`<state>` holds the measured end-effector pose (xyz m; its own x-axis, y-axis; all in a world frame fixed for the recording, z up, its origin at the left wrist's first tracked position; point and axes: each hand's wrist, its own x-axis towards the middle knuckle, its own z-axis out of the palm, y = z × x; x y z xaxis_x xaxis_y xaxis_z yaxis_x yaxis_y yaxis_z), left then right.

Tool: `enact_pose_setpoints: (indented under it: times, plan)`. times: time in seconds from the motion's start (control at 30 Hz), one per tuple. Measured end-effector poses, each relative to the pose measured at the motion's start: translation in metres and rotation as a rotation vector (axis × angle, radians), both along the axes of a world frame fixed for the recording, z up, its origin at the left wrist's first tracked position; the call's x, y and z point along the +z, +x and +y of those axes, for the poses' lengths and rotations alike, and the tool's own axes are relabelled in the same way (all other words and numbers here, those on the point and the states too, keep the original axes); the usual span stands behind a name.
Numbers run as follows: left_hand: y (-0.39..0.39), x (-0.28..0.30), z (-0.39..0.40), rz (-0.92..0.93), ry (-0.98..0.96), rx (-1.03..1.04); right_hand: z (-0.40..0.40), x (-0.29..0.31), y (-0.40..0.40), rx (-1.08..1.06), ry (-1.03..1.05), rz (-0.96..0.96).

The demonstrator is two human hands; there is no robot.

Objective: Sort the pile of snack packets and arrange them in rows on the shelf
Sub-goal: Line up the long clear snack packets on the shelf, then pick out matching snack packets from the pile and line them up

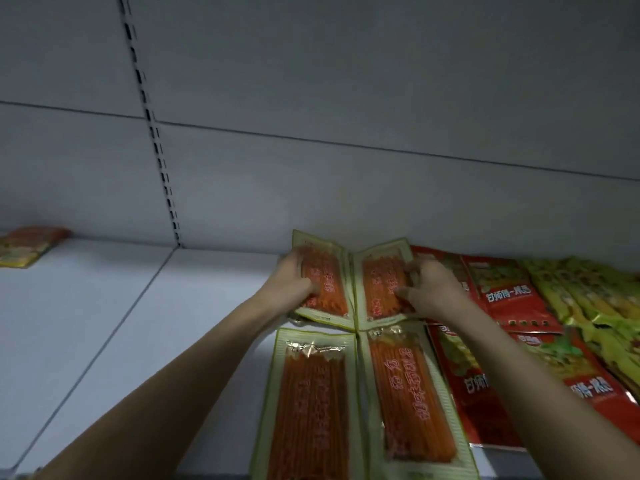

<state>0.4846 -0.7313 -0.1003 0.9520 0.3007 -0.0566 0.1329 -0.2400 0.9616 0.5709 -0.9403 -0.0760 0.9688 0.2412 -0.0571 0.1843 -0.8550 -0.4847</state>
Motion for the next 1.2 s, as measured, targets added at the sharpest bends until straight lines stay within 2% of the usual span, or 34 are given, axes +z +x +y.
enact_pose_setpoints:
  times: [0.07, 0.17, 0.27, 0.33, 0.4, 0.57, 0.77, 0.97, 1.2]
  plan:
    - [0.007, 0.000, 0.001, -0.009, 0.117, -0.017, 0.003, -0.001, 0.000, 0.036, -0.157, -0.077]
    - [0.011, -0.003, 0.005, 0.127, 0.518, -0.042, 0.004, -0.001, -0.004, 0.080, -0.294, -0.132]
    - [0.009, -0.009, 0.001, 0.233, 0.628, -0.058, 0.000, 0.004, -0.014, 0.126, -0.339, -0.195]
    - [0.005, -0.004, -0.001, 0.253, 0.680, -0.019, -0.005, 0.010, -0.020, 0.141, -0.291, -0.277]
    - [-0.006, 0.007, -0.007, 0.254, 0.708, 0.053, -0.010, 0.018, -0.026, 0.162, -0.182, -0.326]
    - [-0.062, 0.015, -0.016, 0.174, 0.776, 0.182, -0.001, 0.025, -0.057, 0.323, 0.035, -0.277]
    - [-0.183, 0.015, -0.015, 0.309, 0.855, 0.384, 0.055, 0.007, -0.130, 0.587, 0.203, -0.167]
    - [-0.293, 0.038, 0.026, 0.384, 0.851, 0.597, 0.124, 0.007, -0.220, 0.857, 0.226, -0.073]
    - [-0.389, 0.041, 0.096, 0.438, 0.846, 0.680, 0.211, 0.018, -0.301, 0.980, 0.155, -0.092]
